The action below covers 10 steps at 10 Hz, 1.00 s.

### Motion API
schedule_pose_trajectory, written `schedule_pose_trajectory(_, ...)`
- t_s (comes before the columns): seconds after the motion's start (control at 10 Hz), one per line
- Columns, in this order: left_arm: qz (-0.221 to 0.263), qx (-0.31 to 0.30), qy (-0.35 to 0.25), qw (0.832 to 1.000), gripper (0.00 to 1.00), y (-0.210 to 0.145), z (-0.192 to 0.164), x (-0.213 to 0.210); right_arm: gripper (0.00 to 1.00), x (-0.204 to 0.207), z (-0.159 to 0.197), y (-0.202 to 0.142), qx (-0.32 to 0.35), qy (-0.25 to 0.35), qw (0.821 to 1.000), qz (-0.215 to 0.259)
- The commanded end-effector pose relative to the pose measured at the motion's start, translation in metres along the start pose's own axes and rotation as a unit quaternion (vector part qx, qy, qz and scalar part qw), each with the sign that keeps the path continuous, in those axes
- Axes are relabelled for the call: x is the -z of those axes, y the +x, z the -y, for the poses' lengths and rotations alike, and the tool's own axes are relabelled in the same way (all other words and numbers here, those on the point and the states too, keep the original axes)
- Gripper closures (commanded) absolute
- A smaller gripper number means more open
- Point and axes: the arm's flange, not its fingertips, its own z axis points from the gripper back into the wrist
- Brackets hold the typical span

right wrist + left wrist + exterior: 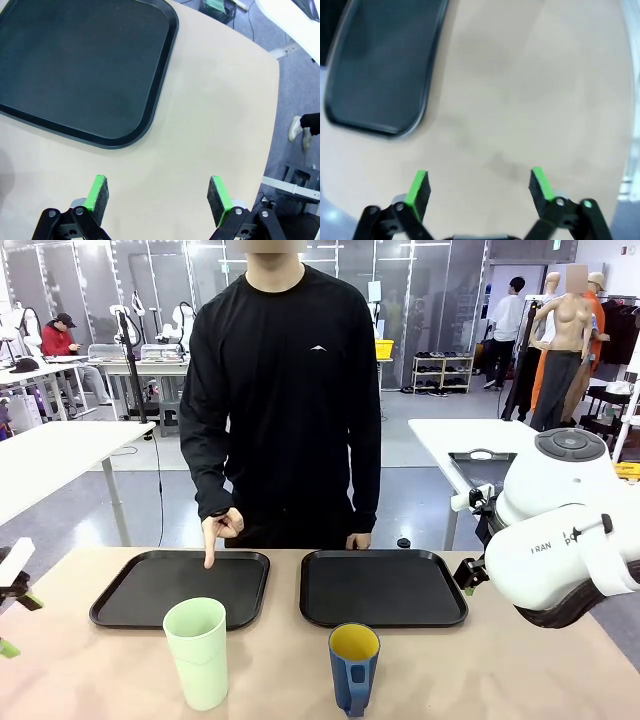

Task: Sort and store the cups by type.
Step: Pick up the Reusable plastic cup.

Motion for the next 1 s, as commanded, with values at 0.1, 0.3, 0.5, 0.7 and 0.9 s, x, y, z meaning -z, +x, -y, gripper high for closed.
schedule_pose_trajectory(0.1,0.108,0.004,-0.036,0.994,0.00,-0.024,0.013,0.037,0.00,0.001,0.000,0.000,0.001,0.001,1.000,0.000)
schedule_pose_trajectory(0.3,0.078,-0.032,0.014,0.996,0.00,-0.030,0.012,0.048,0.00,0.001,0.000,0.000,0.001,0.001,1.000,0.000)
schedule_pose_trajectory(0.5,0.105,-0.002,-0.015,0.994,0.00,-0.013,0.016,0.027,0.00,0.001,0.000,0.000,0.001,0.001,1.000,0.000)
schedule_pose_trajectory(0.7,0.096,-0.013,-0.013,0.995,0.00,-0.020,0.018,0.036,0.00,0.001,0.000,0.000,0.001,0.001,1.000,0.000)
schedule_pose_trajectory(0.9,0.217,-0.013,0.004,0.976,0.00,-0.024,0.024,0.049,0.00,0.001,0.000,0.000,0.001,0.001,1.000,0.000)
